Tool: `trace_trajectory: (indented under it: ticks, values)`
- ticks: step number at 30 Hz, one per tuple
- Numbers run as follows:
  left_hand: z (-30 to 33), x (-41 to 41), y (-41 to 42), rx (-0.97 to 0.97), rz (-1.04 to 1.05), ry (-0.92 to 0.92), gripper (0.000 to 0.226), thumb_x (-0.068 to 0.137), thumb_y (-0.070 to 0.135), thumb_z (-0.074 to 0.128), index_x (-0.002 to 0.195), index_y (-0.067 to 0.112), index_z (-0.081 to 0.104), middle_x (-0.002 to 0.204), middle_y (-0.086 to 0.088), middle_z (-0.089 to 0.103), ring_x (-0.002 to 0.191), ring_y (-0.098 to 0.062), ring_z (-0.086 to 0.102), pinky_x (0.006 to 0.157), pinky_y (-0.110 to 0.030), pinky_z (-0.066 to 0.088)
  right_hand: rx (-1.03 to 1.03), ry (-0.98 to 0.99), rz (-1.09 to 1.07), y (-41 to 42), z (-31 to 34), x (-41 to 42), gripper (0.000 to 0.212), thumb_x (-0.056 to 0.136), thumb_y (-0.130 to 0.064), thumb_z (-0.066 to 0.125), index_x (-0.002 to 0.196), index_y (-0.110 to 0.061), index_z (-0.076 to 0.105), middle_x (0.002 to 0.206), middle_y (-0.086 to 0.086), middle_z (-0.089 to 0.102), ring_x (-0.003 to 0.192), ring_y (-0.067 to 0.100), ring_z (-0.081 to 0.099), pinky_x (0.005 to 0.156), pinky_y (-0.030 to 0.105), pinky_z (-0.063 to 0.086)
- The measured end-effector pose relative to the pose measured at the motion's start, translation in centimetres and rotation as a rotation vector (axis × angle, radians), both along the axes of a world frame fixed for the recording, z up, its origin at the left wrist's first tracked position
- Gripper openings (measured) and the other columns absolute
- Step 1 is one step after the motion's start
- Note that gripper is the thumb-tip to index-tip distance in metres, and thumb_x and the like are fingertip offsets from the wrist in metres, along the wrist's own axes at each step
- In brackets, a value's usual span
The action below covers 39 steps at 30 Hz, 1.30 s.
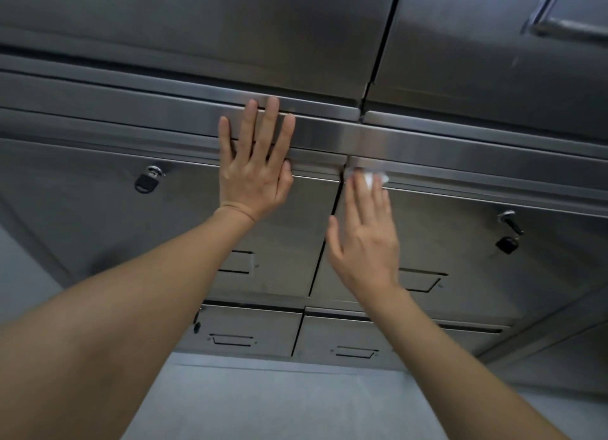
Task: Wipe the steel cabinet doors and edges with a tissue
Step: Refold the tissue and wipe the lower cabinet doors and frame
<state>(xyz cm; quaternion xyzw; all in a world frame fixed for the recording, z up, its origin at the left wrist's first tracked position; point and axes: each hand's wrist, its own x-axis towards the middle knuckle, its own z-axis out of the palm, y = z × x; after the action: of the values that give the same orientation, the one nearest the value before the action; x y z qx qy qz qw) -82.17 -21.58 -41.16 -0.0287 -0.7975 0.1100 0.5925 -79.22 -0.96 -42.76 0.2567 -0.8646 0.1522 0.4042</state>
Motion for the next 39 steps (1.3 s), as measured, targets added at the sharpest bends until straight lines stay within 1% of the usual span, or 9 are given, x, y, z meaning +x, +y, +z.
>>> trace_trajectory:
  ticks: [2,6,12,15,21,24,29,35,39]
  values:
    - [-0.1,0.1,0.0,0.005,0.007,-0.008,0.075,0.098,0.032,0.035,0.157,0.018,-0.009,0.161,-0.014,0.007,0.151,-0.027,-0.015,0.121,-0.051,-0.011,-0.032,-0.006,0.033,-1.5,0.1,0.3,0.056,0.098,-0.026,0.042,0.143,0.006,0.046,0.15,0.019,0.045,0.144,0.04,0.032,0.12,0.046,0.028]
    - [0.0,0.2,0.0,0.002,0.022,-0.012,0.074,0.098,0.032,0.035,0.158,0.018,-0.007,0.159,-0.015,0.013,0.151,-0.025,-0.016,0.121,-0.053,-0.007,-0.073,0.092,0.011,-1.3,0.1,0.0,0.043,0.096,-0.007,0.048,0.138,-0.001,0.055,0.142,0.011,0.056,0.138,0.031,0.045,0.114,0.038,0.038]
    - [0.5,1.2,-0.2,-0.007,0.003,-0.071,0.072,0.099,0.03,0.036,0.159,0.018,-0.001,0.163,-0.011,0.006,0.152,-0.026,-0.009,0.122,-0.051,-0.005,-0.214,0.235,0.011,-1.3,1.4,-1.9,0.026,0.09,0.0,0.065,0.113,-0.009,0.072,0.109,0.008,0.069,0.104,0.025,0.058,0.082,0.039,0.051]
    - [1.0,3.3,-1.3,-0.056,-0.047,-0.134,0.067,0.097,0.027,0.043,0.157,0.013,0.016,0.159,-0.015,0.019,0.15,-0.033,0.013,0.121,-0.053,0.002,-0.214,0.283,0.01,-0.5,0.3,-2.3,0.026,0.091,-0.001,0.067,0.114,-0.012,0.073,0.112,0.01,0.069,0.106,0.029,0.06,0.085,0.04,0.052]
    - [0.1,7.2,-8.0,-0.033,0.093,-0.187,0.073,0.101,0.029,0.041,0.159,0.021,-0.001,0.165,-0.005,-0.014,0.151,-0.022,-0.013,0.121,-0.052,-0.007,-0.298,0.31,0.061,-0.3,0.6,-2.9,0.023,0.092,0.002,0.065,0.108,-0.01,0.076,0.105,0.009,0.071,0.099,0.028,0.061,0.088,0.026,0.048]
    - [0.0,8.7,-10.6,0.037,0.185,-0.198,0.07,0.101,0.029,0.038,0.159,0.019,0.001,0.164,-0.014,0.004,0.151,-0.023,-0.009,0.121,-0.05,-0.008,-0.304,0.318,0.185,-2.0,0.9,-1.9,0.024,0.091,0.007,0.064,0.107,-0.006,0.076,0.104,0.01,0.07,0.098,0.026,0.063,0.093,0.019,0.043]
    - [0.0,9.8,-13.9,0.182,0.243,-0.263,0.068,0.099,0.036,0.03,0.159,0.016,0.004,0.163,-0.022,0.008,0.15,-0.024,-0.013,0.12,-0.049,-0.01,-0.175,0.28,0.236,-6.1,0.3,-0.4,0.028,0.094,-0.002,0.065,0.121,-0.006,0.07,0.12,0.008,0.07,0.115,0.026,0.065,0.098,0.034,0.054]
    - [-0.4,9.6,-17.4,0.037,0.121,-0.258,0.062,0.103,0.043,0.021,0.159,0.018,0.011,0.164,-0.011,-0.001,0.151,-0.024,-0.011,0.12,-0.049,-0.014,-0.149,0.229,0.062,-3.3,-0.4,-0.4,0.032,0.098,-0.01,0.057,0.127,0.0,0.065,0.132,0.014,0.063,0.125,0.031,0.059,0.102,0.043,0.051]
    - [-0.3,8.8,-20.5,-0.142,0.052,-0.205,0.058,0.104,0.033,0.028,0.159,0.018,0.013,0.166,-0.003,-0.009,0.152,-0.025,-0.009,0.12,-0.052,-0.011,-0.076,0.129,0.041,-8.9,-1.2,1.9,0.049,0.099,-0.021,0.052,0.142,0.002,0.049,0.147,0.021,0.048,0.14,0.036,0.042,0.115,0.045,0.037]
